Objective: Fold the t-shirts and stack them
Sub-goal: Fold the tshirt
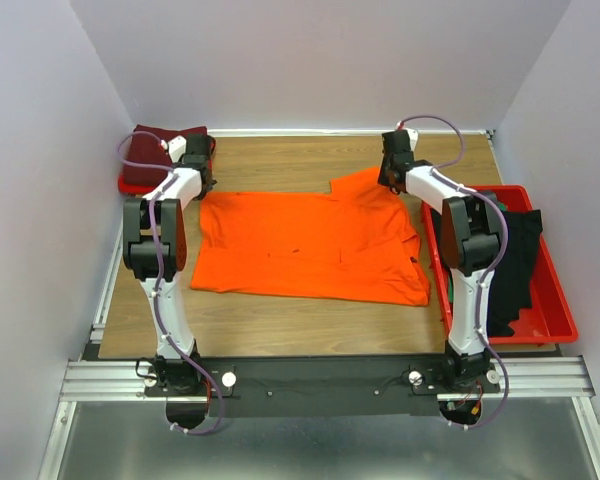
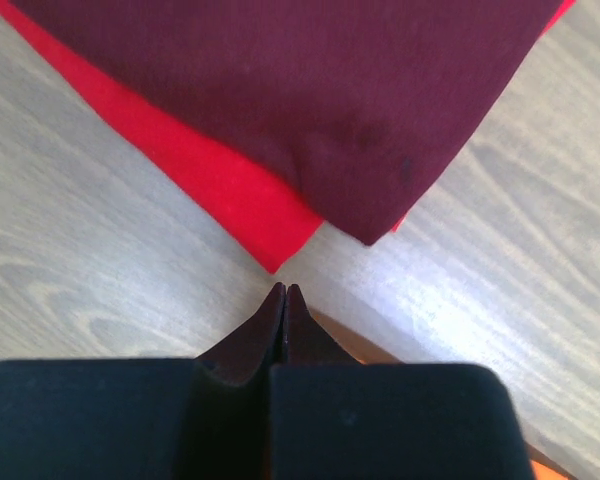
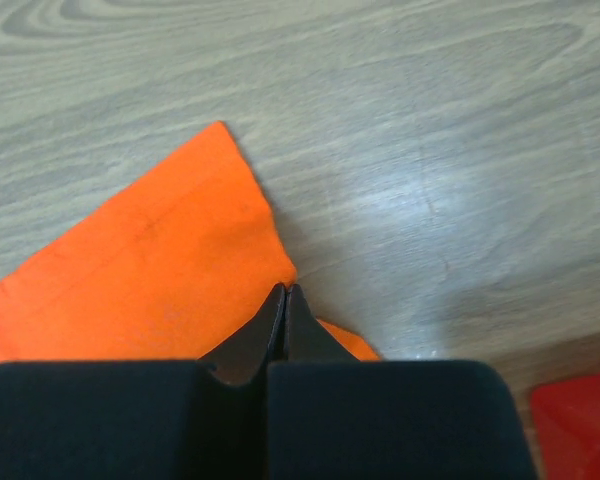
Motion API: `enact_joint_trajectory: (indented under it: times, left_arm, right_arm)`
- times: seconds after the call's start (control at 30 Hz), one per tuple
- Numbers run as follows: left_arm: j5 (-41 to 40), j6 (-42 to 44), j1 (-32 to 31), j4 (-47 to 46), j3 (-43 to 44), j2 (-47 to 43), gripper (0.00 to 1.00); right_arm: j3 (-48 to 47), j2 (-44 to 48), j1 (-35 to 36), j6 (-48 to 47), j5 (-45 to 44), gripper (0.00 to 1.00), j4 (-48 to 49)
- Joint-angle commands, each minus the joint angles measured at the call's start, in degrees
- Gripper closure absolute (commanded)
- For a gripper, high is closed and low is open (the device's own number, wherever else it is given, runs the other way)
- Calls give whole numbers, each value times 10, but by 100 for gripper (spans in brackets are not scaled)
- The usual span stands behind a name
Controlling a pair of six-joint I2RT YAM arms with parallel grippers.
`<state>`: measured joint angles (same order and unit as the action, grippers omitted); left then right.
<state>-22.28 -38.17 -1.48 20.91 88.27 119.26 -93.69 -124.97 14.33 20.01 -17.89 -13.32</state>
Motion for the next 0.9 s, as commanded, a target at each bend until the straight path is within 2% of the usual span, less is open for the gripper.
enact_joint_trajectory:
  times: [0.0, 0.27, 0.5, 0.7, 0.87]
  left_arm:
    - [-1, 15, 8, -1, 34, 15, 100]
    - [27, 41, 9, -7, 71, 31, 100]
    - [49, 49, 9, -24, 51, 17, 100]
    - [85, 67, 9, -46, 34, 3, 100]
    - [88, 50, 7, -48, -1, -21, 100]
  right_arm:
    - [-17, 29, -10, -2, -29, 100, -3]
    - [-5, 46, -13, -4, -4, 99, -1]
    - [23, 89, -14, 7, 24, 100, 1]
    - [91, 161, -14, 22, 14, 100, 1]
    - [150, 212, -14, 42, 22, 100, 1]
